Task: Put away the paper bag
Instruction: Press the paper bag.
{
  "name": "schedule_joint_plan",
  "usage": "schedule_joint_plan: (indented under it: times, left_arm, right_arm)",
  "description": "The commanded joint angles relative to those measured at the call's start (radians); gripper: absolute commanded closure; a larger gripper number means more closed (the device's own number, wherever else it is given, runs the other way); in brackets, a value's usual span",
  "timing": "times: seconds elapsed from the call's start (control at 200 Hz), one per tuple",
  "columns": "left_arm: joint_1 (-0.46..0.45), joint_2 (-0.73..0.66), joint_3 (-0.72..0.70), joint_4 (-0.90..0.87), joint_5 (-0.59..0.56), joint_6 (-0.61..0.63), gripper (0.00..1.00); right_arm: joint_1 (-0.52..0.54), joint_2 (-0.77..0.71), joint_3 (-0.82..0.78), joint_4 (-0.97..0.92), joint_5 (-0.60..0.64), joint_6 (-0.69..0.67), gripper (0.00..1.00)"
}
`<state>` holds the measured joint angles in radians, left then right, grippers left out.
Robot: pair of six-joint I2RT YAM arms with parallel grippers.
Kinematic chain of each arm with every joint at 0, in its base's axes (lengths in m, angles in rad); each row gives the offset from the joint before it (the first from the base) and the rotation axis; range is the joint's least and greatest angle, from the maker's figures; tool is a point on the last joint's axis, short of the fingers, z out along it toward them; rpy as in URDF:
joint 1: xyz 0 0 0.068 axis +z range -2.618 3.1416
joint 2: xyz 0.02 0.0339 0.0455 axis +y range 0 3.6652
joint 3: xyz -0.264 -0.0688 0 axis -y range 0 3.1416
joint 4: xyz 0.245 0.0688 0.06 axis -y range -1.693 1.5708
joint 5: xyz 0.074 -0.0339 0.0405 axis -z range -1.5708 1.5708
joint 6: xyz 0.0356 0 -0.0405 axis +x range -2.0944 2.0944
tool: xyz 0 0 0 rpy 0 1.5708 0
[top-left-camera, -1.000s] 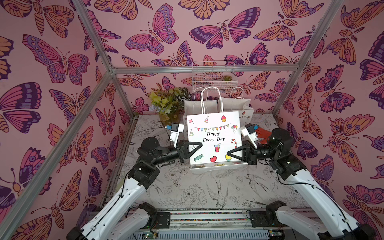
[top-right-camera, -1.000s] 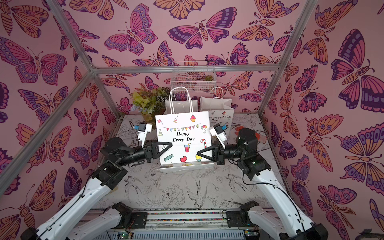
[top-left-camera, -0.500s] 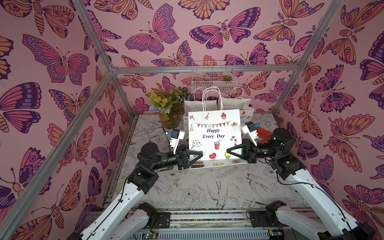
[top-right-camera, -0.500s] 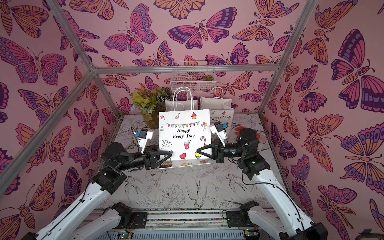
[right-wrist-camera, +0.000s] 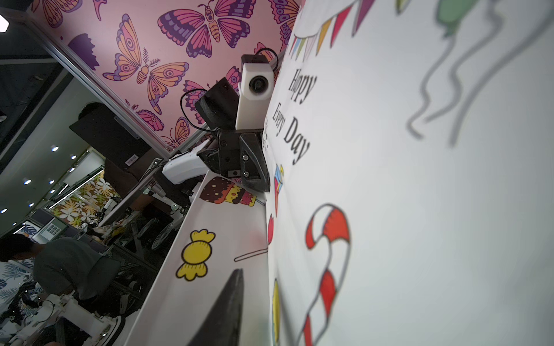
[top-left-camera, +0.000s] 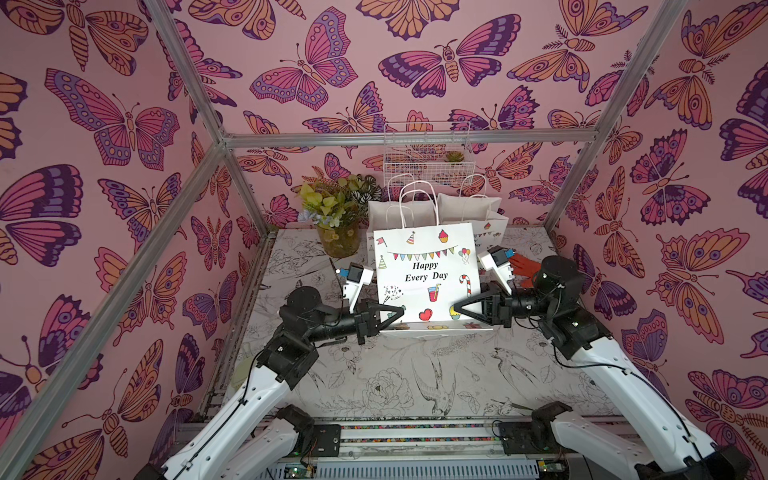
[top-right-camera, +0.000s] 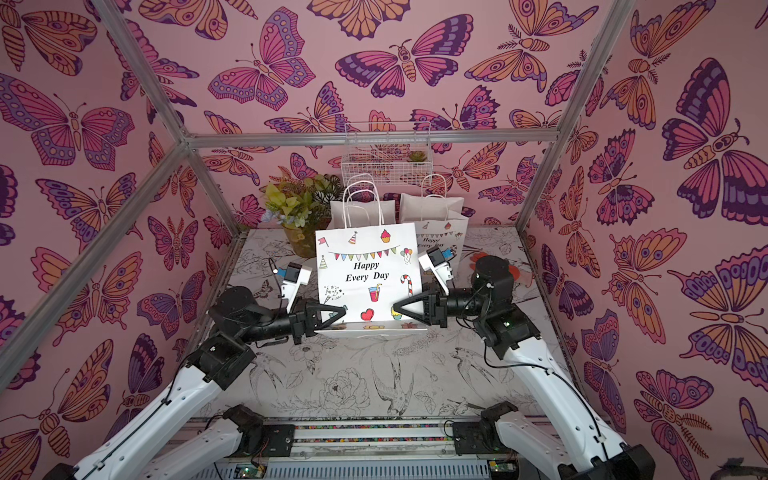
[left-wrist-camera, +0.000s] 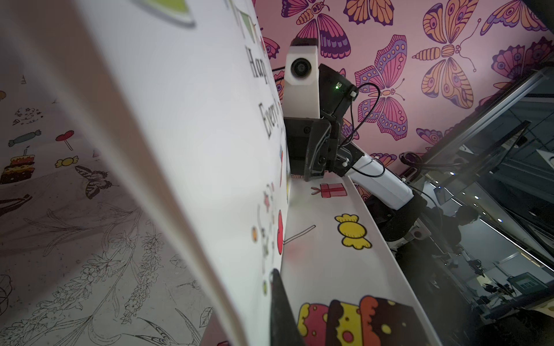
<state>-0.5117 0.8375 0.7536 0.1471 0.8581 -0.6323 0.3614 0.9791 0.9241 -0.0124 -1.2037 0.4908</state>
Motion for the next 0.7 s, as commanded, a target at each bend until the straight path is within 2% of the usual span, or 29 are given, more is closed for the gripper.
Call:
schedule_joint_plan:
  times: [0.0,0.1,0.24,0.466,0.696]
  left_arm:
    - [-0.001,-0.021,-0.011,-0.014,-0.05,0.012,1.0]
    - [0.002,-0.026,0.002,-0.086,-0.066,0.046,1.0]
    - [0.006,-0.015,0.002,-0.13,-0.083,0.062,1.0]
    - [0.009,0.002,-0.003,-0.097,-0.082,0.032,1.0]
    - [0.016,0.025,0.004,-0.088,-0.074,-0.002,1.0]
  right_arm:
    - [0.002,-0.017,0.052,-0.083,-0.02,-0.074,0.39]
    - [0.001,-0.048,0.065,-0.091,0.005,-0.074,0.25]
    - [0.001,-0.079,0.056,-0.026,-0.002,-0.023,0.13]
    - [0.002,-0.086,0.036,-0.001,-0.006,-0.028,0.05]
    - [0.002,-0.109,0.014,0.022,-0.044,-0.039,0.02]
